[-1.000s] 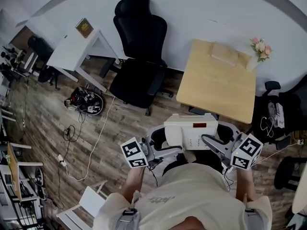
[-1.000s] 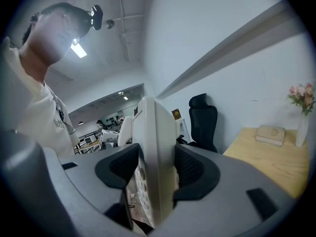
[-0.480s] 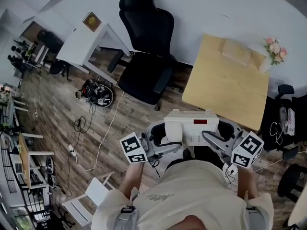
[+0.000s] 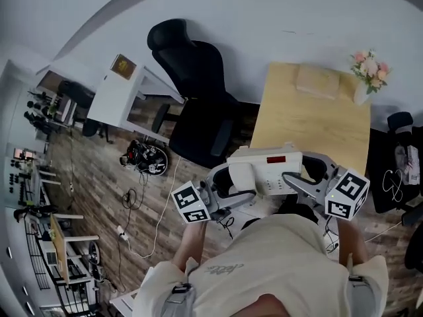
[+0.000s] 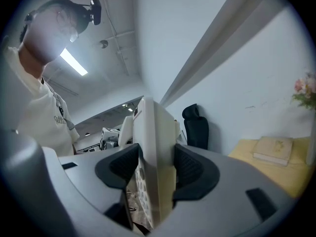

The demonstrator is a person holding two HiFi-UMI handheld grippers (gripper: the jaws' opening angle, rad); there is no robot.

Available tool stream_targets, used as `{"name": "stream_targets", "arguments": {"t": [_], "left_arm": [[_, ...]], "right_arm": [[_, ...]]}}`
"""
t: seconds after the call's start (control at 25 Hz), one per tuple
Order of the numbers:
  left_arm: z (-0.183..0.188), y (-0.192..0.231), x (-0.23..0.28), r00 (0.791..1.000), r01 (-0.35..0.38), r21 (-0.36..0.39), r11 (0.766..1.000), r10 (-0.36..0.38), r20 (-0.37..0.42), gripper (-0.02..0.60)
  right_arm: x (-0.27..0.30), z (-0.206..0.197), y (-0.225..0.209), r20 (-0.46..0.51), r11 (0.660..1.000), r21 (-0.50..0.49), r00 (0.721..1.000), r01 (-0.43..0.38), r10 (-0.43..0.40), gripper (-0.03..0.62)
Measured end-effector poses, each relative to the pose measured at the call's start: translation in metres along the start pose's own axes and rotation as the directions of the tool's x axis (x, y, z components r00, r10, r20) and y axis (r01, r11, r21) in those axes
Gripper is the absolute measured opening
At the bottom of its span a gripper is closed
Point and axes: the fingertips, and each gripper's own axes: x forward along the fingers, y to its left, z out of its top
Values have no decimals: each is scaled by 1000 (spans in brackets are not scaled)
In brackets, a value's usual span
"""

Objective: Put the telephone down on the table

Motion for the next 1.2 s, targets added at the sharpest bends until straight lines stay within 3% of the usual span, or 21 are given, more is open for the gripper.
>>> {"name": "stream_targets", "arguments": {"t": [0.24, 0.72, 1.2], "left_arm": [[12, 25, 53, 999, 22, 20, 1000, -22, -23, 387], [16, 57, 106, 987, 84, -17, 996, -86, -136, 387], [45, 102, 109, 961, 246, -21, 969, -246, -129, 387]], "right_arm": [[-23, 16, -51, 52, 1000, 0, 998, 26, -26, 218], [-43, 19, -104, 86, 992, 91, 991, 92, -100, 218], [-17, 45, -125, 74, 967, 94, 967, 238, -245, 218]]}}
